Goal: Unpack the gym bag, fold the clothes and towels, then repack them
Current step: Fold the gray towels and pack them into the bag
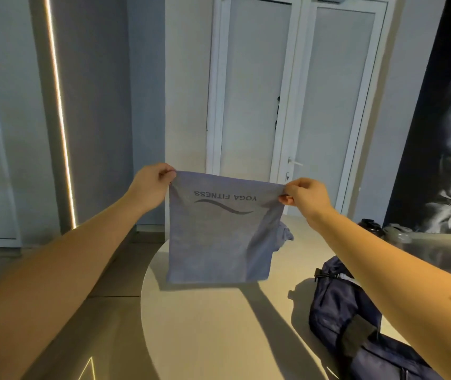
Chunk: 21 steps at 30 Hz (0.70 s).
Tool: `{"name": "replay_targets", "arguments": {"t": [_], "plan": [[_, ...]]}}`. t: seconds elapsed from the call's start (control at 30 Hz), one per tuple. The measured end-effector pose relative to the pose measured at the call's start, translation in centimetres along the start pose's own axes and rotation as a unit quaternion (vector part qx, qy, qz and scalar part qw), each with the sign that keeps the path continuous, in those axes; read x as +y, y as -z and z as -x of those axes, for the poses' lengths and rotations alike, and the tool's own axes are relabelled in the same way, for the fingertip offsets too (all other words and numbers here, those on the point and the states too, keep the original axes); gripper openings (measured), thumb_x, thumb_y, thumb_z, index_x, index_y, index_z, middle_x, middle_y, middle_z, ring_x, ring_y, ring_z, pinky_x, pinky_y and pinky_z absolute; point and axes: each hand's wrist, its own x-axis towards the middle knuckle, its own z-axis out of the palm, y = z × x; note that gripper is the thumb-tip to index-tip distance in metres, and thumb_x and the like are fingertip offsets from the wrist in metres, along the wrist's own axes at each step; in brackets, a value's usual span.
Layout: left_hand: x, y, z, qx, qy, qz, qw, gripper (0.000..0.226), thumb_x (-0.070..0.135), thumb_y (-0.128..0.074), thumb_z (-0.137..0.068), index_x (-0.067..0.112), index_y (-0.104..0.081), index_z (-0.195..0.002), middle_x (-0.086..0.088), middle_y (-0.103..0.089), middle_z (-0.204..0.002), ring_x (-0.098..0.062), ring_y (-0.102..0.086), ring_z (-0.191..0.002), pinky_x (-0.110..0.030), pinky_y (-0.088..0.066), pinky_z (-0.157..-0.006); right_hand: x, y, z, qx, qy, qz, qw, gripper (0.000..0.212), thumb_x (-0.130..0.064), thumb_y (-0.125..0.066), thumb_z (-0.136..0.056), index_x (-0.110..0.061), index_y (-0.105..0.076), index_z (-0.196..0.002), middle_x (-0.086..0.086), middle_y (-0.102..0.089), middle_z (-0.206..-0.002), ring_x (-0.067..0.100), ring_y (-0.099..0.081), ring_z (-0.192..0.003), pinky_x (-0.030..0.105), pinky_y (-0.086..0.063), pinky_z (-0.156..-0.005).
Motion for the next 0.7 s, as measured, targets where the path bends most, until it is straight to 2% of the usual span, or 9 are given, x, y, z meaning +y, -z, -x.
{"name": "replay_targets", "arguments": {"t": [0.07, 0.13, 0.27, 0.33, 0.47, 0.57, 0.7], "plan": [[0.2, 0.0, 1.0, 0.01, -0.021, -0.008, 1.0, 0.02, 0.022, -0.053, -0.105, 0.011, -0.071, -0.108, -0.001, -0.065, -0.097, -0.014, -0.058, -0.084, -0.025, -0.04, -0.077, 0.2, 0.6, 0.7, -0.002, 0.017, 0.002, 1.0, 0.014, -0.004, -0.058, -0.088, 0.0, -0.072, -0.093, 0.017, -0.074, -0.081, 0.022, -0.068, -0.072, 0.038, -0.062, -0.083], [-0.5, -0.2, 2.9, -0.001, -0.045, -0.005, 0.999, 0.017, 0.02, -0.055, -0.104, 0.012, -0.071, -0.106, 0.0, -0.064, -0.102, -0.014, -0.059, -0.091, -0.024, -0.04, -0.082, 1.0, 1.2, 1.9, -0.017, 0.018, 0.003, 1.0, 0.014, -0.002, -0.058, -0.088, 0.002, -0.071, -0.092, 0.017, -0.073, -0.077, 0.021, -0.068, -0.07, 0.038, -0.062, -0.082], [-3.6, -0.7, 9.2, -0.107, -0.061, 0.002, 0.992, 0.017, 0.016, -0.057, -0.101, 0.018, -0.073, -0.094, 0.016, -0.065, -0.116, -0.001, -0.059, -0.109, -0.021, -0.043, -0.097, 4.8, 2.2, 5.1, -0.112, -0.007, 0.061, 0.992, 0.012, -0.003, -0.059, -0.09, 0.005, -0.069, -0.087, 0.022, -0.071, -0.075, 0.028, -0.067, -0.069, 0.046, -0.061, -0.08], [-5.0, -1.0, 13.2, -0.174, -0.026, 0.028, 0.984, 0.02, 0.011, -0.059, -0.1, 0.019, -0.074, -0.09, 0.022, -0.067, -0.113, 0.0, -0.061, -0.109, -0.019, -0.048, -0.094, 7.3, 2.4, 7.4, -0.184, -0.02, 0.126, 0.975, 0.012, -0.004, -0.06, -0.09, 0.003, -0.069, -0.084, 0.018, -0.072, -0.072, 0.028, -0.067, -0.067, 0.042, -0.06, -0.075], [-7.4, -2.1, 20.1, -0.272, 0.006, 0.027, 0.962, 0.02, -0.001, -0.06, -0.096, 0.011, -0.076, -0.095, 0.025, -0.069, -0.109, -0.001, -0.064, -0.107, -0.021, -0.05, -0.096, 11.8, 2.4, 12.0, -0.314, -0.023, 0.228, 0.921, 0.01, -0.007, -0.062, -0.084, -0.002, -0.07, -0.082, 0.003, -0.067, -0.067, 0.011, -0.061, -0.059, 0.033, -0.054, -0.064], [-8.2, -2.2, 23.6, -0.317, 0.038, 0.023, 0.947, 0.03, 0.003, -0.062, -0.095, 0.028, -0.075, -0.088, 0.019, -0.073, -0.106, -0.004, -0.067, -0.103, -0.027, -0.052, -0.095, 13.9, 2.4, 14.9, -0.384, -0.006, 0.277, 0.881, 0.009, -0.014, -0.063, -0.079, -0.009, -0.07, -0.08, -0.006, -0.06, -0.066, 0.006, -0.05, -0.061, 0.028, -0.045, -0.063], [-9.3, -1.9, 25.7, -0.352, 0.063, 0.019, 0.934, 0.031, 0.009, -0.062, -0.096, 0.035, -0.073, -0.083, 0.012, -0.074, -0.098, -0.01, -0.07, -0.096, -0.029, -0.054, -0.089, 14.3, 2.4, 16.9, -0.437, -0.023, 0.254, 0.863, 0.01, -0.022, -0.061, -0.076, -0.013, -0.064, -0.073, -0.007, -0.054, -0.066, 0.009, -0.045, -0.063, 0.026, -0.039, -0.063]]}}
